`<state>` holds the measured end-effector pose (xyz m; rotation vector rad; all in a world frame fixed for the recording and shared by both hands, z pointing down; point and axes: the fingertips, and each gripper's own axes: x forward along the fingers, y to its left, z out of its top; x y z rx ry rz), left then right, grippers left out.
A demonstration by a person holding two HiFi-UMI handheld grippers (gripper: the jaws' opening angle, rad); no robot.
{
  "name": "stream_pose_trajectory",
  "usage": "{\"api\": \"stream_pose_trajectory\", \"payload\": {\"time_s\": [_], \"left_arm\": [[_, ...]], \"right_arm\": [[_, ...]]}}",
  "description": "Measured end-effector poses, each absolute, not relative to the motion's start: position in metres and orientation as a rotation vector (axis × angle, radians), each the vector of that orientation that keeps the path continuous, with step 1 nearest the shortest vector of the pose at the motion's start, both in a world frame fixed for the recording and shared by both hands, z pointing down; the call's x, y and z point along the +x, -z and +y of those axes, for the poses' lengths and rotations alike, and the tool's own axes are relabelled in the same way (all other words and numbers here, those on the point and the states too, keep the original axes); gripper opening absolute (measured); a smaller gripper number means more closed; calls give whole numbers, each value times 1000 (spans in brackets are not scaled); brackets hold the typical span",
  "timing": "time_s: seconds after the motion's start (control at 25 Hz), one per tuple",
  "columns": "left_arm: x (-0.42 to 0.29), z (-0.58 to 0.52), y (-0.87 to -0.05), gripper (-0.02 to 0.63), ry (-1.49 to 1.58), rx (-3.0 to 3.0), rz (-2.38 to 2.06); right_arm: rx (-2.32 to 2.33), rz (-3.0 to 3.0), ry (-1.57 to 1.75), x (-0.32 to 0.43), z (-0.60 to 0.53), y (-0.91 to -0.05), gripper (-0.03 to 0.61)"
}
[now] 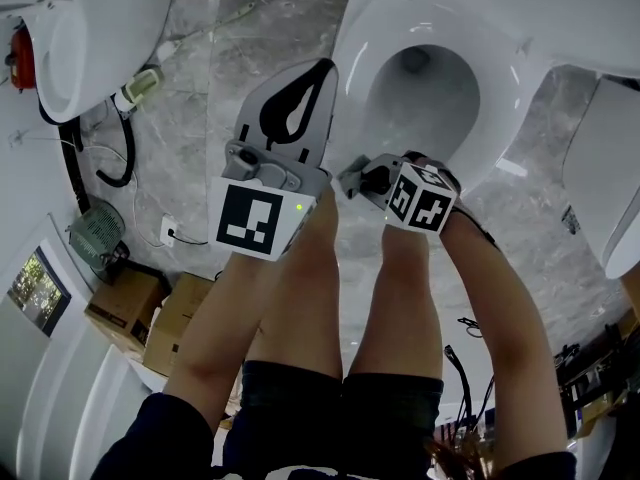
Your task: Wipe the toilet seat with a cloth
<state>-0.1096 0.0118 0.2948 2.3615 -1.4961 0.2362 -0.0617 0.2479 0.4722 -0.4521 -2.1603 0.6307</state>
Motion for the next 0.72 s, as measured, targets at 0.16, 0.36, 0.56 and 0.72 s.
{"api": "stream_pose_trajectory", "payload": {"time_s": [0.16,0.36,0.56,0.72], "left_arm": [[-99,7,-292,20,-242,2394,-1451],[-97,2,-281,20,-270,2444,-1411],[-100,-3,-278,20,-283,2457,-1400],[-94,-3,-279,20,-281,2465,-1392]], "right_arm": [[-510,-1928,-730,-13,294,-473,26],[-278,-1710,-901,51,299,-474,26],[93,-1680,-1073,74,284,-475,26],[60,-1749,-1124,24,304,-472,26]]}}
